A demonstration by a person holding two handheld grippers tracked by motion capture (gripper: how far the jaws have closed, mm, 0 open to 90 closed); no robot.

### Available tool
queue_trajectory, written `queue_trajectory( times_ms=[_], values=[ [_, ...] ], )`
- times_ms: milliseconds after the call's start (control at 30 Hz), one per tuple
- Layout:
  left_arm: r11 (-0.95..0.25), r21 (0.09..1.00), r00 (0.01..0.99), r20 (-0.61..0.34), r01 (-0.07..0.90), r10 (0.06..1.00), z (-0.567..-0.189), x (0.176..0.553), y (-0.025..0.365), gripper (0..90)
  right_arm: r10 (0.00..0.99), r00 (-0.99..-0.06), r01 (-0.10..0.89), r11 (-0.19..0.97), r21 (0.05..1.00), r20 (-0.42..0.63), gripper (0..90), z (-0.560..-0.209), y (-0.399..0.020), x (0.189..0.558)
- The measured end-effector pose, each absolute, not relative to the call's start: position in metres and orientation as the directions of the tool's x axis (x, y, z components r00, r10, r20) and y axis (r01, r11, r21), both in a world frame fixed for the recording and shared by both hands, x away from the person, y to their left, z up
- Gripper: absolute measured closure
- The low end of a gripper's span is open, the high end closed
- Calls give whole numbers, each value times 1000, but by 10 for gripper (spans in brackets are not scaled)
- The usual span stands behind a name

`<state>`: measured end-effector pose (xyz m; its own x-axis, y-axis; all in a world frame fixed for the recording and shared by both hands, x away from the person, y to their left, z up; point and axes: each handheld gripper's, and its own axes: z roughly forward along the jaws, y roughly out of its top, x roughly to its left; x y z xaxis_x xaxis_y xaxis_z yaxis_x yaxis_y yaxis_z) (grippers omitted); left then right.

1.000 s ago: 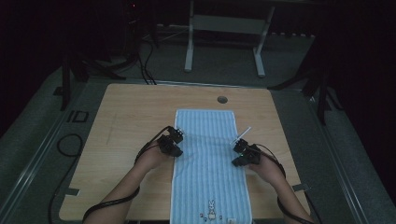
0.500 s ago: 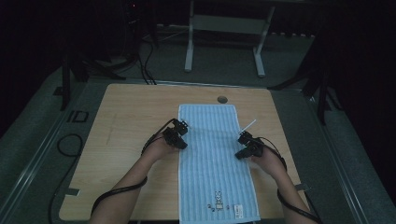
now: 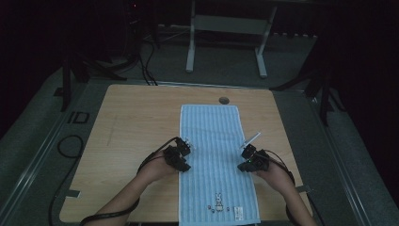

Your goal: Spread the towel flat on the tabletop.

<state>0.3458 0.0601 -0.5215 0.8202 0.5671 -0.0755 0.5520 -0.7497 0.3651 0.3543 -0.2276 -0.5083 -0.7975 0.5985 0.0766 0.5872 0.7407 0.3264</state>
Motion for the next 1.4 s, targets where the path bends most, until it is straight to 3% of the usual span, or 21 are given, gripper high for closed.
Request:
queue_trajectory(
  times_ms=[433, 900, 1033, 1100, 1400],
  values=[
    [-766, 368, 838, -71, 527, 542, -524, 329, 64, 557, 569, -819, 560, 762, 327, 77, 873, -522, -230, 314],
    [-783, 361, 854, -89, 507, 512, -524, 310, 68, 555, 543, -833, 544, 770, 332, 107, 872, -522, -230, 298],
    [-780, 357, 851, -98, 515, 517, -522, 310, 71, 554, 544, -833, 542, 766, 346, 99, 858, -517, -230, 299],
    [-770, 361, 841, -83, 526, 535, -520, 310, 73, 498, 552, -829, 545, 758, 358, 90, 835, -511, -232, 303],
    [-697, 411, 779, -55, 588, 625, -506, 329, 96, 421, 613, -789, 583, 718, 380, 52, 754, -488, -246, 340]
  ],
)
